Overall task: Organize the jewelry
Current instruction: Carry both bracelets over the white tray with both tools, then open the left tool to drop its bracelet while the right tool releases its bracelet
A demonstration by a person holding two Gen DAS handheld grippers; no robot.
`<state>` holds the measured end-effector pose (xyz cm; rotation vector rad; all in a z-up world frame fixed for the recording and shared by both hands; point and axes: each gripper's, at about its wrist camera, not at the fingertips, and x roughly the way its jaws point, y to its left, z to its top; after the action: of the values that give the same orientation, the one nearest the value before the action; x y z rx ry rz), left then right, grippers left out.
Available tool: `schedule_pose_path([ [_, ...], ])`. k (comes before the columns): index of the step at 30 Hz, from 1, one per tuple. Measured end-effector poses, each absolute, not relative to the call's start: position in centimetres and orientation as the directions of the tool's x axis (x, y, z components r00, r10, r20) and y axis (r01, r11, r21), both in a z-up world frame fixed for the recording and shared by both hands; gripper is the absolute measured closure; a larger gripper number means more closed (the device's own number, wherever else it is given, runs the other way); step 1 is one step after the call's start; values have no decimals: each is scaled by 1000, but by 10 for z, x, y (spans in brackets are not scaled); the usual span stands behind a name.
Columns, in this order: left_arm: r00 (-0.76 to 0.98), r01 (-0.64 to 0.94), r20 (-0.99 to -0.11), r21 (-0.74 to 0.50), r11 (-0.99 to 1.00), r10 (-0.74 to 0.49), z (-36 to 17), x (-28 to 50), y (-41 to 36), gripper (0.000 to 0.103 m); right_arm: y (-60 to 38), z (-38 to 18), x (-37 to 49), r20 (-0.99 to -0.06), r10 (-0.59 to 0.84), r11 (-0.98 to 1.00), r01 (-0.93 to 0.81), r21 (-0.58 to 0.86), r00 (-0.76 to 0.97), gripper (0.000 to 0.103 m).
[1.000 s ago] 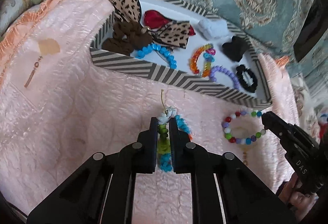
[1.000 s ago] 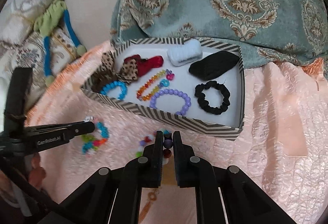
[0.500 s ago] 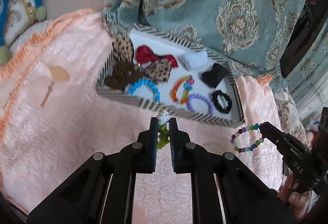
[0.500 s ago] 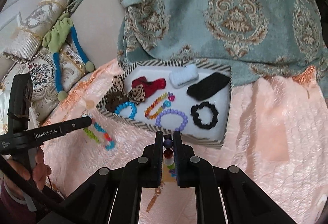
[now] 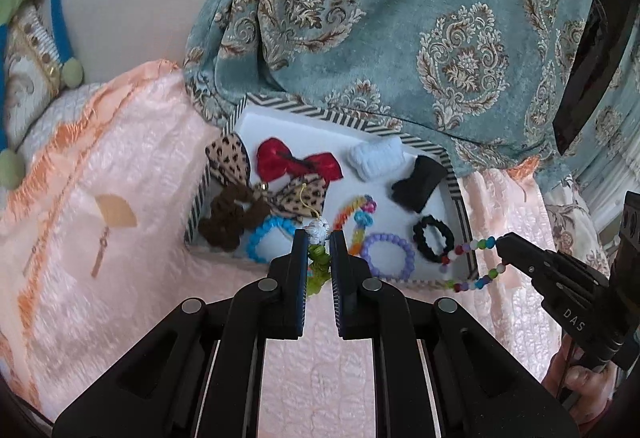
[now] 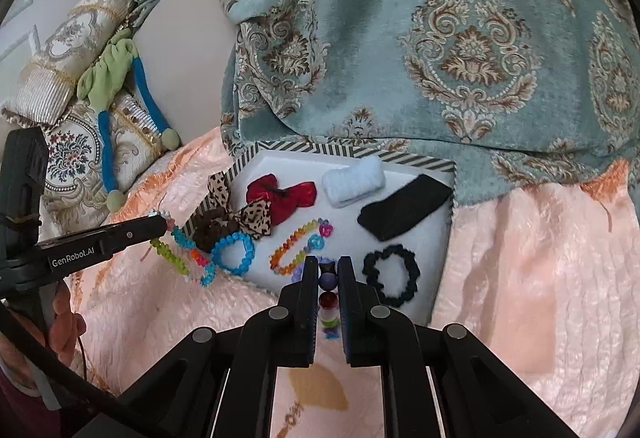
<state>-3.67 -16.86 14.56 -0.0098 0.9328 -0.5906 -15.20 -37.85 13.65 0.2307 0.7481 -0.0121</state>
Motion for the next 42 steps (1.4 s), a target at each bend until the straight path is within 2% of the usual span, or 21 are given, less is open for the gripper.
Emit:
schedule_pose_path([
  [8,461,458,-750,-257,851,-474,151,5,-186,93,-371,121,-100,-707,86,982,62,181,702,94],
  [14,466,453,-760,-236,860,-454,146,45,-208,93,-377,99,-64,-728,145,975,29,221,670,94],
  [20,459,432,-773,-236,870,-438,128,86,-233,93,-398,74,-35,-772,41,988,89,126,634,94],
  [26,475,361,-811,-176,916,-343,93,117,-234,93,-405,59,-31,-785,6,991,101,87,619,94],
  [30,480,311,-831,-138,940,-281,72,131,-224,93,-406,54,-30,-798,25,988,109,113,602,94],
  [31,478,304,-833,-139,942,-277,69,133,-223,93,-405,54,-31,-801,30,987,111,120,598,93],
  [33,472,296,-838,-144,944,-275,65,135,-221,93,-406,56,-34,-795,47,984,109,141,604,74],
  [35,454,295,-847,-150,943,-277,62,135,-220,87,-404,61,-40,-783,50,983,108,148,621,66],
  [37,447,293,-849,-159,943,-282,61,131,-218,61,-401,64,-43,-779,45,984,107,143,626,66],
  [39,450,294,-843,-173,940,-296,65,126,-216,56,-400,67,-49,-775,53,981,111,158,629,66],
  [42,440,295,-844,-189,937,-308,73,113,-211,56,-398,69,-56,-772,52,979,119,164,633,66],
])
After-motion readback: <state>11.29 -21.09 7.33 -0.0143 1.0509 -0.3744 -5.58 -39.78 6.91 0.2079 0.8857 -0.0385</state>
